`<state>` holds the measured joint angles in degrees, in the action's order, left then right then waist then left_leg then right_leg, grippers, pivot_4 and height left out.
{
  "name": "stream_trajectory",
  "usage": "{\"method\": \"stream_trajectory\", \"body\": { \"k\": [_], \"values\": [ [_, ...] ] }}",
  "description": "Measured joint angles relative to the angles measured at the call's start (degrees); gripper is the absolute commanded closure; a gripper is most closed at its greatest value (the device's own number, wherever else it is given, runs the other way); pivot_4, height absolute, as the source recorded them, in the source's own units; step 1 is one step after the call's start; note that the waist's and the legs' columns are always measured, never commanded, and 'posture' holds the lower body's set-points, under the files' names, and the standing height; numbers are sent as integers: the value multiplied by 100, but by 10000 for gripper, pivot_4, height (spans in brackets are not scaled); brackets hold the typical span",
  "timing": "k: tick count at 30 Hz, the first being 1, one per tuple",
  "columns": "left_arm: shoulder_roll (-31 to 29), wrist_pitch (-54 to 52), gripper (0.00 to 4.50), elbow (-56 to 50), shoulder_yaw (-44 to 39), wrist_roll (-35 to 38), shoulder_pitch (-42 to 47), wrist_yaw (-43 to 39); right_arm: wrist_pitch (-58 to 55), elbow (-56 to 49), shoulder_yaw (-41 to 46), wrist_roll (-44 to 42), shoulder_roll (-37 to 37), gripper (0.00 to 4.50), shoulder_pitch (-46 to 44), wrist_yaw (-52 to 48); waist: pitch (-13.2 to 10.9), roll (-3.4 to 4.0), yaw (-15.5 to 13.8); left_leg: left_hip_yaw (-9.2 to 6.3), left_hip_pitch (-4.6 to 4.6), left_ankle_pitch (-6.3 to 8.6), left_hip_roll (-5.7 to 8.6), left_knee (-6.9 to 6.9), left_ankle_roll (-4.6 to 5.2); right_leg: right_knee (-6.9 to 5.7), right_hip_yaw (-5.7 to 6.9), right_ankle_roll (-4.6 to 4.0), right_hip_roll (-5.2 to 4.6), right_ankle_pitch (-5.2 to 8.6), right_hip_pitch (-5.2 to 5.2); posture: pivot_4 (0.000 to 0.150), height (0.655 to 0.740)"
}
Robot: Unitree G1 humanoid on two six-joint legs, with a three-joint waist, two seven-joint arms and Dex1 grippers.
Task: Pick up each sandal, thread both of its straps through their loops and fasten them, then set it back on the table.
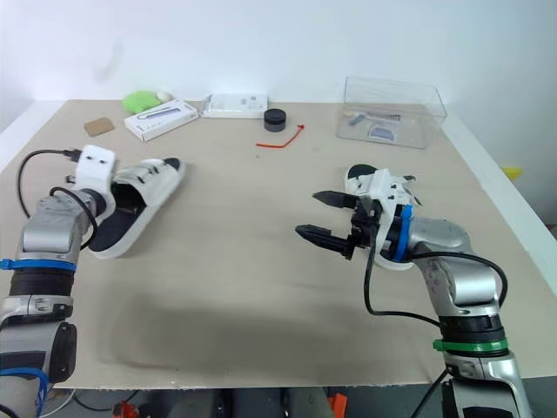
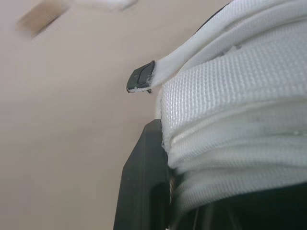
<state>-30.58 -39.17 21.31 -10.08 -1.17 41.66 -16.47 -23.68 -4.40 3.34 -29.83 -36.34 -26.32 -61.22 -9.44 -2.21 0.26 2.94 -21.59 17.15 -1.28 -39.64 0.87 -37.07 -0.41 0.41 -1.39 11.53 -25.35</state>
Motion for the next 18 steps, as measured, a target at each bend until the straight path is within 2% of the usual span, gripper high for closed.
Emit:
{"method": "stream_trajectory", "body": {
  "k": [4,5,6,10,14,16,18],
  "values": [
    [113,83,44114,290,35,15,213,231,82,146,-133,43,75,0,-315,-121,1,-1,-62,3,0,-1,18,-3,-3,1,13,11,-22,-7,3,1500,7400],
    [117,140,35848,355,35,19,239,256,131,207,-146,81,74,0,-360,-159,0,0,-62,4,0,-1,21,-3,-3,2,17,12,-32,-8,3,1500,7400],
    [118,187,33775,386,36,27,239,250,160,249,-149,100,71,0,-366,-188,0,-1,-62,5,0,-1,21,-2,-3,2,21,12,-43,-8,3,1500,7400],
    [115,296,15643,450,78,109,216,96,255,422,-226,203,65,0,-367,-290,0,-1,-62,3,-2,-1,20,-1,-4,2,35,10,-50,-7,1,1500,7400],
    [-36,170,305,-599,67,303,-273,-219,227,463,-224,185,79,0,-371,-299,0,-1,-55,3,-3,1,18,1,-8,3,25,7,-57,-6,0,1500,7400],
    [-148,119,305,-1087,59,421,-575,-413,228,458,-191,186,75,0,-325,-241,0,-1,-52,4,-3,2,16,2,-10,3,24,6,-57,-5,0,1500,7400],
    [-329,59,305,-2120,-106,790,-1257,-827,225,300,-43,163,67,0,-6,-113,1,-1,-58,1,-2,7,14,6,-19,5,26,0,-60,-1,1,1500,7400]
  ]
}}
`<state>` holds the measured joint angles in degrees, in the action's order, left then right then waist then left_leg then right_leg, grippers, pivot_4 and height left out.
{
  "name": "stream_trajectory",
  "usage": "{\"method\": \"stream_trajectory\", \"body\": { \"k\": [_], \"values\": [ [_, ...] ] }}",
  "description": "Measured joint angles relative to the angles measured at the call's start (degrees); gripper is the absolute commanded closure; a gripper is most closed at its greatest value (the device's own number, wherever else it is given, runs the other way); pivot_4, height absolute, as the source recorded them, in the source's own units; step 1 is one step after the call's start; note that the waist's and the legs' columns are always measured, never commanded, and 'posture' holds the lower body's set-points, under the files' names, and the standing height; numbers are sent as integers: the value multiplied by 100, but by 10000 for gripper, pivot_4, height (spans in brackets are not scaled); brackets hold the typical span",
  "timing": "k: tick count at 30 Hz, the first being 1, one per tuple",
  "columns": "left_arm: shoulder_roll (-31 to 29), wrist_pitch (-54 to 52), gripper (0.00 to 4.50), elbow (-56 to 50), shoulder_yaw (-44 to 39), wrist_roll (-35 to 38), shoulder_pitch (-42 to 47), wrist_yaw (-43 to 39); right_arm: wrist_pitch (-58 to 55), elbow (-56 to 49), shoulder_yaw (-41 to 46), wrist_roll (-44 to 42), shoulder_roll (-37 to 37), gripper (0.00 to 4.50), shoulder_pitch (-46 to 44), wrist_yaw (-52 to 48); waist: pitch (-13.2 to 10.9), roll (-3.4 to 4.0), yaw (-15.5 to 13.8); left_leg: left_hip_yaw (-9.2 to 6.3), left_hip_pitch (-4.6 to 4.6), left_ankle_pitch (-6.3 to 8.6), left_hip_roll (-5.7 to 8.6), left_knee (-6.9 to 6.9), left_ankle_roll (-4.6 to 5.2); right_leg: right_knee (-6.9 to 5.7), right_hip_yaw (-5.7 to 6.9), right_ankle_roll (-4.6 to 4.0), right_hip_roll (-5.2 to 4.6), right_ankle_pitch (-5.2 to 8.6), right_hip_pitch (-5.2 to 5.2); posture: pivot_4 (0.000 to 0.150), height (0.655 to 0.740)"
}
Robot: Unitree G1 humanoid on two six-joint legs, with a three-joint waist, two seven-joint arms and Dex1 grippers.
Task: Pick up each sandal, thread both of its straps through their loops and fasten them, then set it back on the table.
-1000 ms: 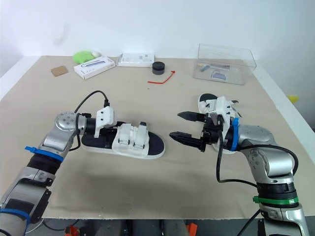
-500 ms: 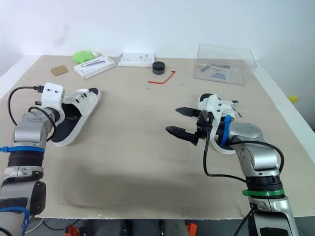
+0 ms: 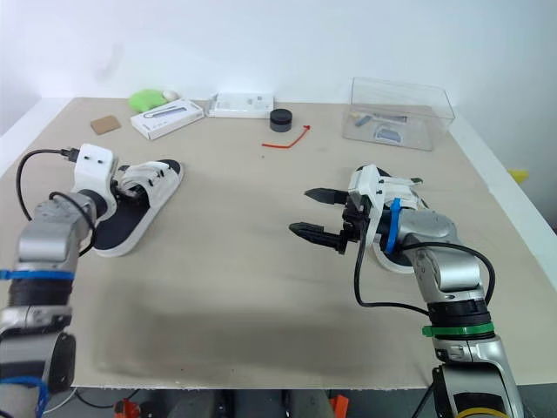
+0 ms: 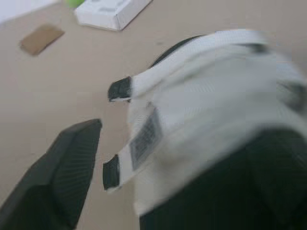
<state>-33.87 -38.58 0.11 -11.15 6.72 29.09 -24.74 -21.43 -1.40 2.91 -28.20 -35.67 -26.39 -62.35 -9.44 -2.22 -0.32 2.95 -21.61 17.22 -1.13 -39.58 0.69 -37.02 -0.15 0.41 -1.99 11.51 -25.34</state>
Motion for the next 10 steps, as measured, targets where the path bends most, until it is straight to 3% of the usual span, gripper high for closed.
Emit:
{"method": "stream_trajectory", "body": {
  "k": [7,10],
  "values": [
    [-640,113,305,-2414,-720,1209,-2460,-1594,-199,-895,245,-186,-40,0,1303,309,0,4,5,3,14,3,-5,4,-10,-2,6,-9,-6,9,5,1500,7400],
    [-930,243,305,-2942,-782,1504,-2914,-2099,-246,-1146,268,-233,-43,0,1470,416,-2,5,-9,-1,18,-17,-5,-2,-7,-2,14,-15,1,13,12,1500,7400]
  ]
}}
